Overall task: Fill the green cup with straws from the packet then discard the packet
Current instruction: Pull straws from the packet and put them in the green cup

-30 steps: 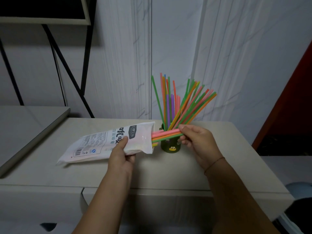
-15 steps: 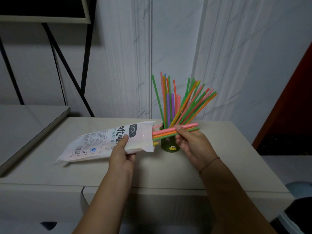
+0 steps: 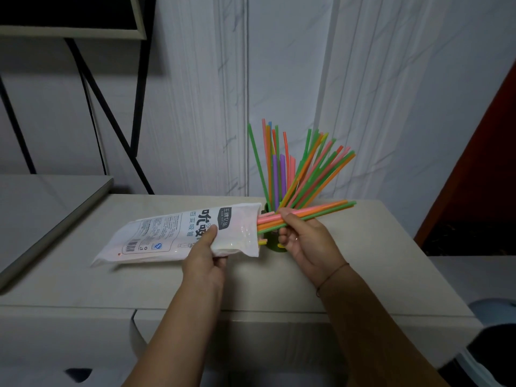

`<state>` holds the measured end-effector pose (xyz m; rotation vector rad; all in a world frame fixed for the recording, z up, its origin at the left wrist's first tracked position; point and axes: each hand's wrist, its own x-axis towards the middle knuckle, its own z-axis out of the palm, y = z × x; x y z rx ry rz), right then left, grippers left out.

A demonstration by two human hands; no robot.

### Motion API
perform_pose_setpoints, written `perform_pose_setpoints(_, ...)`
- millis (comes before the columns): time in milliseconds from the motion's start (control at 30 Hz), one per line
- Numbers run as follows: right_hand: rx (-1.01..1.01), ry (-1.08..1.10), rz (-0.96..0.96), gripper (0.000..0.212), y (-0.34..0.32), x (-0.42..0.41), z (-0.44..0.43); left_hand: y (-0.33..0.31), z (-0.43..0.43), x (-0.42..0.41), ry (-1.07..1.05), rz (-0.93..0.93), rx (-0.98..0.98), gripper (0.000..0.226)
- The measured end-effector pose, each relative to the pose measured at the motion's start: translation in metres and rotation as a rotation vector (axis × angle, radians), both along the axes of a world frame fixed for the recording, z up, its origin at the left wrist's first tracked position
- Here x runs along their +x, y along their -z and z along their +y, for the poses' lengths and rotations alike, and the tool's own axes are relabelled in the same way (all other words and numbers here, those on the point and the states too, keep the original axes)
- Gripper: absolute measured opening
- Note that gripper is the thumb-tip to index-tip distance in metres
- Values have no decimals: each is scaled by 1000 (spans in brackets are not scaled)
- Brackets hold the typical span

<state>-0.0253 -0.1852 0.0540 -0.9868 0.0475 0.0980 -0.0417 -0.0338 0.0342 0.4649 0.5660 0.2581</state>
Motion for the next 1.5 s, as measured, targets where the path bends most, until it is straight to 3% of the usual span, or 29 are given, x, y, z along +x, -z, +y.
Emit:
perform_pose_setpoints(233,-141,149,-37,7,-7,2,-17,-2,10,1,-35,18,-24,53)
perform_pose_setpoints(567,-153,319,-49,7,-20,7,-59,-1,28,6,-77,74,-17,50)
perform_pose_setpoints(767,-136,392,-60,7,-25,7,-79,4,34,8,-65,80,21,17)
perform_pose_setpoints(933,-163,388,-65,7,-26,7,-81,3,29,8,-62,68,21,20)
perform_pose_setpoints(1067,-242,329,-80,11,-22,8,-69,4,18,7,-74,78,43,51)
perform_pose_setpoints(1233,-275,269,-84,8,-17,8,-56,4,8,5,-45,42,69,51)
perform_pose_setpoints(1500,-67,207,-26,7,-15,9,-43,4,8,6,-20,25,86,48)
